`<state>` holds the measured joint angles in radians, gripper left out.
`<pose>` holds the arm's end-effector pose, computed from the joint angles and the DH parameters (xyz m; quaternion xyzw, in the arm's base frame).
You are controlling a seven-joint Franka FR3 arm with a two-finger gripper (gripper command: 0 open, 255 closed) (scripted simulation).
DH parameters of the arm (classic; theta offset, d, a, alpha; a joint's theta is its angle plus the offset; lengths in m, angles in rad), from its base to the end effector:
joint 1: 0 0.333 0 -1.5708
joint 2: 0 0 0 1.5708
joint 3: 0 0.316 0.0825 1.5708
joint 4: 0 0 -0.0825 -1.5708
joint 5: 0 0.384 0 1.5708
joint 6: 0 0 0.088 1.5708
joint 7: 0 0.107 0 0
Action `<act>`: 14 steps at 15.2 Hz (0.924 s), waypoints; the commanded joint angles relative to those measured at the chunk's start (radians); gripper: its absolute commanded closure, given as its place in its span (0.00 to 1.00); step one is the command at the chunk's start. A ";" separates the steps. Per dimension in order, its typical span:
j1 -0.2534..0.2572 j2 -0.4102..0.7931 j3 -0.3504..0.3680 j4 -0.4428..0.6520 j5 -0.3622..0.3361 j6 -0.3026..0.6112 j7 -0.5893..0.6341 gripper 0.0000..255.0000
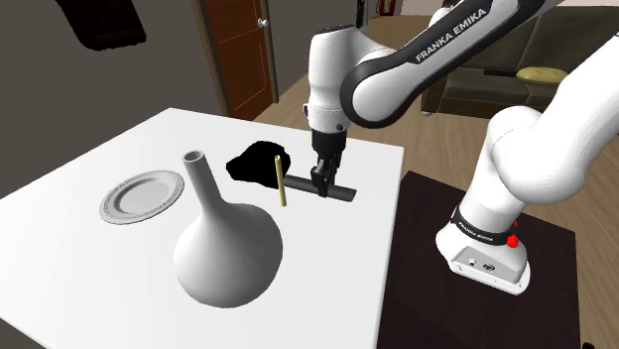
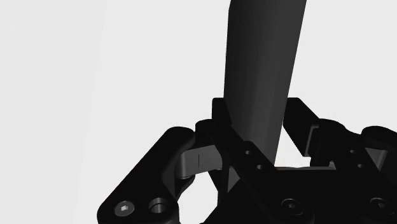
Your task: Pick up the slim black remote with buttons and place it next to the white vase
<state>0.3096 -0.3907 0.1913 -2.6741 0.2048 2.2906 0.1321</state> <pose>0.3414 0.1880 0.3591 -0.9931 -0.1096 0.0097 0.0397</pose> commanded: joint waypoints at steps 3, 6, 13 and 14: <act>0.002 0.045 0.006 -0.025 0.005 0.071 -0.004 1.00; 0.002 0.066 0.008 -0.035 0.008 0.102 -0.006 1.00; 0.002 0.066 0.008 -0.035 0.008 0.102 -0.006 0.00; 0.002 0.066 0.008 -0.035 0.008 0.102 -0.006 0.00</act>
<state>0.3116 -0.3248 0.1994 -2.7094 0.2123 2.3925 0.1257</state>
